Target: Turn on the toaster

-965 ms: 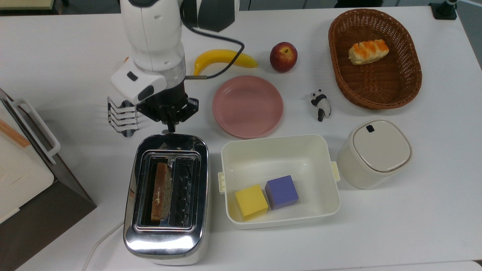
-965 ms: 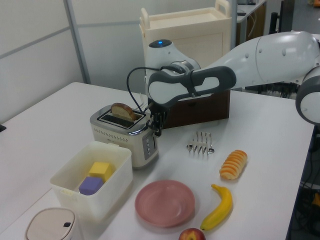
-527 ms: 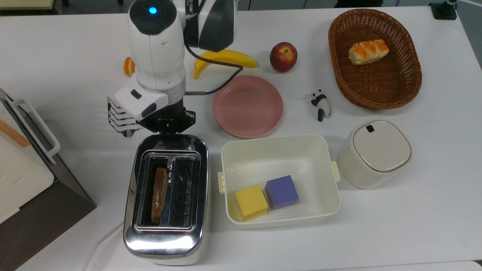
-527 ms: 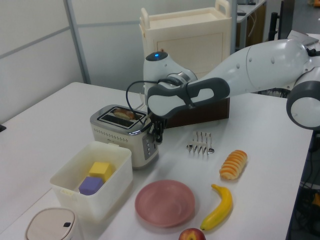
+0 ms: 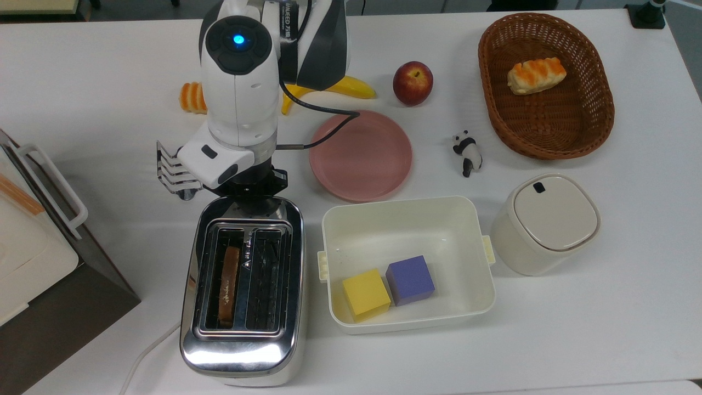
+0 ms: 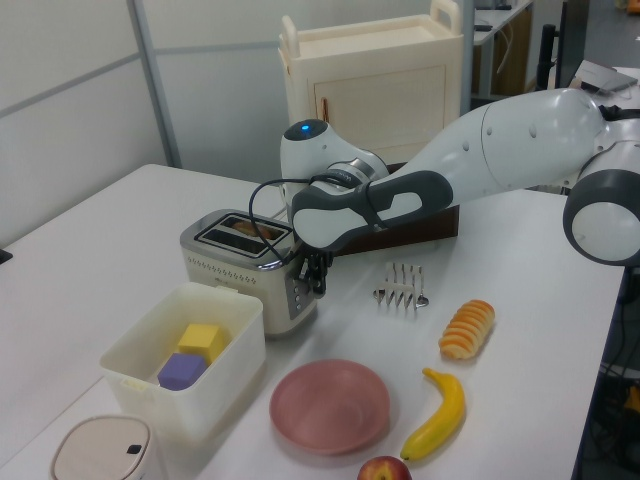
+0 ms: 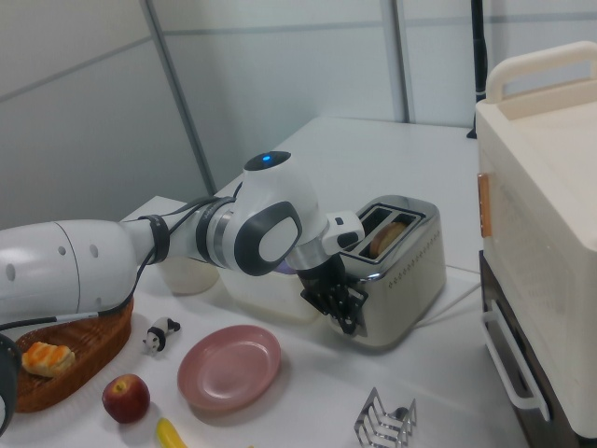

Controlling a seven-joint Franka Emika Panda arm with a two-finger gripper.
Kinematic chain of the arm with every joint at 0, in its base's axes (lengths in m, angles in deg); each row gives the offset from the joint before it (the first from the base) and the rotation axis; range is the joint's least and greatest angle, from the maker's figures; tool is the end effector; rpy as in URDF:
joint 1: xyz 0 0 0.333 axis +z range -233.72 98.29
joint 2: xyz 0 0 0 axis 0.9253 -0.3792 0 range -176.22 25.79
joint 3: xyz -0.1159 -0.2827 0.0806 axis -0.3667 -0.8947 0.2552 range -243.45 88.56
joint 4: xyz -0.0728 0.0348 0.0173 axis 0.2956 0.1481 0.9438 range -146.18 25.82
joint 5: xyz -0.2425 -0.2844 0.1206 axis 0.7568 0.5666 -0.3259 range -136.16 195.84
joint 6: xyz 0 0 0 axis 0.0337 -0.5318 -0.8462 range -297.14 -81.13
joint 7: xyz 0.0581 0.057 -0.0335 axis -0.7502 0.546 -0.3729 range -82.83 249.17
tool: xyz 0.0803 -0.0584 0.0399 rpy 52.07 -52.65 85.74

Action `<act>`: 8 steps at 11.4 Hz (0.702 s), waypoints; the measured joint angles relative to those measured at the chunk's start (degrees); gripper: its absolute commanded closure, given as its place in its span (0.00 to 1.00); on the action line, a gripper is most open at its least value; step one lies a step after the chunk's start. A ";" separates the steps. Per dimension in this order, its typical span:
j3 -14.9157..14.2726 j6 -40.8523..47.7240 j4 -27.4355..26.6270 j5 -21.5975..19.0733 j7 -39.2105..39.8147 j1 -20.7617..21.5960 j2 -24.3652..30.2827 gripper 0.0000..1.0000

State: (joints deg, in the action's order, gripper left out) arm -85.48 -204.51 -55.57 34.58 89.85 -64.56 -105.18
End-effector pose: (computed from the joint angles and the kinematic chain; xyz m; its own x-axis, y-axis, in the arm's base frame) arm 0.7103 -0.0473 0.3835 0.9893 0.1019 0.1039 0.0848 -0.9839 0.1571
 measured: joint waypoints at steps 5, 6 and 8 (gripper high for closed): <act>-0.14 7.18 1.62 -0.11 0.78 -0.63 4.17 1.00; -0.02 9.96 1.67 -0.57 1.44 -0.60 5.68 1.00; 0.24 15.55 1.67 -2.55 3.18 -0.55 9.00 0.83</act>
State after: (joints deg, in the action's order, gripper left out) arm -85.24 -188.96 -53.90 32.02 93.03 -65.11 -96.19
